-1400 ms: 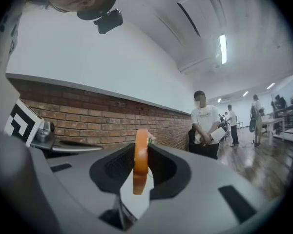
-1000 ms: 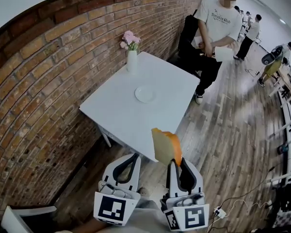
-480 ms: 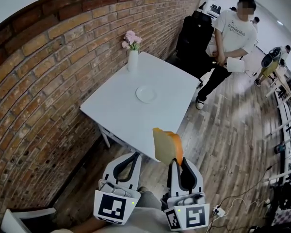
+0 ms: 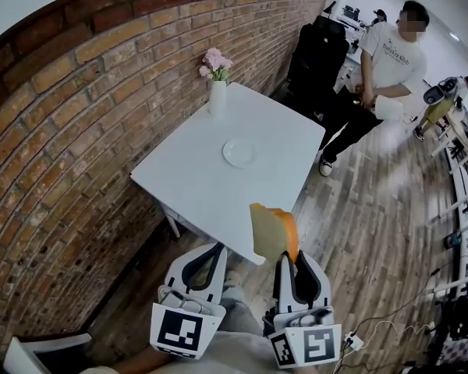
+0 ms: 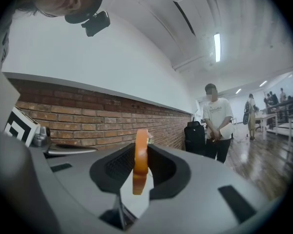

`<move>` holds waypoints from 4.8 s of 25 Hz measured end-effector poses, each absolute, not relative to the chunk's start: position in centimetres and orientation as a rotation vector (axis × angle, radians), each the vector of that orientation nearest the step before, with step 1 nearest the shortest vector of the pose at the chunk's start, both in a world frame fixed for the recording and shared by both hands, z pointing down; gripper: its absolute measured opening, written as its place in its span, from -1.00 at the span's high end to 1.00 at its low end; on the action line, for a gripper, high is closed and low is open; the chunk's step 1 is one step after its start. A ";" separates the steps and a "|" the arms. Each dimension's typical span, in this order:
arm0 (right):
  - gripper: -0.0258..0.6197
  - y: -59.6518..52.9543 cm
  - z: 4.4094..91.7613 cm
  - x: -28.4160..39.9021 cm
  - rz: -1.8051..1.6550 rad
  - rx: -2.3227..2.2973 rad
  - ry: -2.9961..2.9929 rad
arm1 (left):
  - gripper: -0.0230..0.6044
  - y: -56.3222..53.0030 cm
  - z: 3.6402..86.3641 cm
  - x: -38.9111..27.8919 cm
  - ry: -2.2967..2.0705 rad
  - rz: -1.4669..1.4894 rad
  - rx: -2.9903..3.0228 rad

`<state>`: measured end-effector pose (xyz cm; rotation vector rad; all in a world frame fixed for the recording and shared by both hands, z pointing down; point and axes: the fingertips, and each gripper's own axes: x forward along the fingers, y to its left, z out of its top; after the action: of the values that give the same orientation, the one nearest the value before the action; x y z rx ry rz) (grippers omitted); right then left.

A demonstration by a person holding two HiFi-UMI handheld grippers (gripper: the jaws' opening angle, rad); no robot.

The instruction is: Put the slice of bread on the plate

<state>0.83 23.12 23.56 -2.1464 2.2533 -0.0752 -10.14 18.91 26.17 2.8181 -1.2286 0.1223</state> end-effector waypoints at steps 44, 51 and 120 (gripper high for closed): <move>0.66 1.6 26.2 10.1 -0.171 -1.960 2.456 | 0.90 -0.6 28.4 -0.2 -1.401 0.193 2.675; 0.66 -0.3 26.9 9.8 -0.169 -1.940 2.481 | 0.90 -2.2 28.5 0.2 -1.404 0.204 2.697; 0.66 -17.1 40.5 11.3 -0.653 -1.845 2.377 | 0.90 -13.5 33.9 2.4 -1.273 0.382 2.673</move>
<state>11.27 -17.08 40.51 -1.8446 2.3766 -0.6533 2.40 -13.51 33.94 2.6731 -1.2727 0.3819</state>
